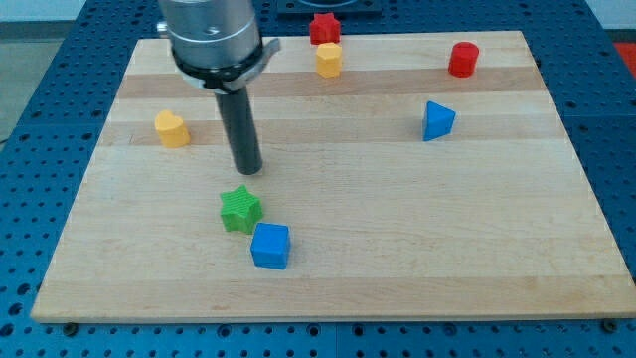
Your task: Put the green star at the bottom right corner of the board
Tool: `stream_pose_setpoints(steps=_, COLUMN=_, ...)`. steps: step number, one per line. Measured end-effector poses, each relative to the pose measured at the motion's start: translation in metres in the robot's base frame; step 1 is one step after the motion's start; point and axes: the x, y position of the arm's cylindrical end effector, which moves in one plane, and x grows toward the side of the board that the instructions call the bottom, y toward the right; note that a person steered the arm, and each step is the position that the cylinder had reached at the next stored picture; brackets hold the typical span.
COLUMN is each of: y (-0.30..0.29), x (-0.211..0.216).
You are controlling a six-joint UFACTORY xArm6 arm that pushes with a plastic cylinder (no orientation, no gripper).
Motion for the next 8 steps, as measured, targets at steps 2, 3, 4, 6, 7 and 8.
stream_pose_setpoints(steps=2, y=0.032, x=0.035)
stream_pose_setpoints(steps=3, y=-0.02, x=0.025)
stream_pose_setpoints(steps=4, y=-0.09, x=0.025)
stream_pose_setpoints(steps=6, y=-0.032, x=0.064)
stream_pose_setpoints(steps=7, y=0.053, x=0.066)
stream_pose_setpoints(steps=8, y=0.11, x=0.077)
